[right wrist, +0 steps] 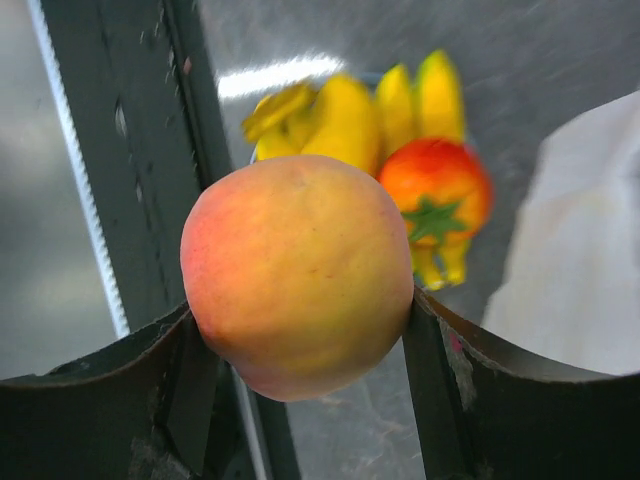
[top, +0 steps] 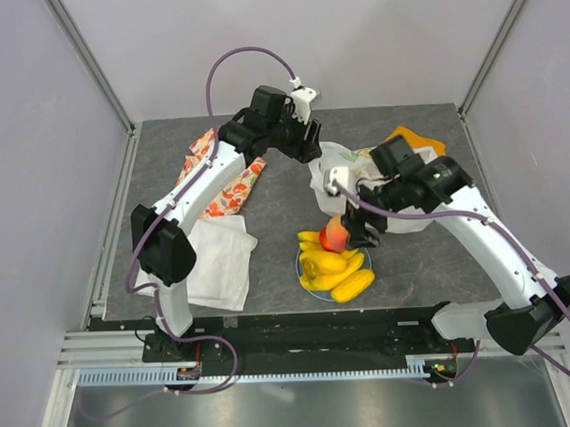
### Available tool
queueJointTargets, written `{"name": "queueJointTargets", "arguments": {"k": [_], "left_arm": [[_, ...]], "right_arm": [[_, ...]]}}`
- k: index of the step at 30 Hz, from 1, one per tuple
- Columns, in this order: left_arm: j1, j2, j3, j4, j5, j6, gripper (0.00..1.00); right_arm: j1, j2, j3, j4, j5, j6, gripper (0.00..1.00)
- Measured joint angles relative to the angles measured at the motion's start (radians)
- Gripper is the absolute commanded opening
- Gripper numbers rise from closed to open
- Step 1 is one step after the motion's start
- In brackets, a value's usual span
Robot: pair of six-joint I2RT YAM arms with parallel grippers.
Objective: Take the fake fruits out of the plastic bag
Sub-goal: Place the fake fruit on the plate.
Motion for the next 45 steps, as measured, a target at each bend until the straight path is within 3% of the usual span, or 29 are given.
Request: {"name": "queueJointTargets", "arguments": {"k": [5,10,18,38,45], "left_arm": [[0.001,-0.076,-0.064,0.001,-0.021,0.004,0.68],[0.005,-0.191,-0.148,0.002,-0.022,0.014,0.68],[0.005,-0.263,-0.197,0.003,-0.025,0.032,0.68],[0.056,-0.334,-0.27,0.004,-0.017,0.042,0.68],[0.064,-0.335,-0.284,0.004,-0.011,0.042,0.68]], "right_arm": [[0.135,0.003,-0.171,-0.053,0.084,-0.06,0.37],[0.268,0.002,-0.218,-0.046,0.15,-0.079,0.39],[0.376,0.007,-0.285,0.002,0.264,-0.093,0.41],[0.529,0.097,-0.31,0.09,0.433,-0.121,0.46],[0.555,0.106,-0.334,0.108,0.481,-0.126,0.62]]}}
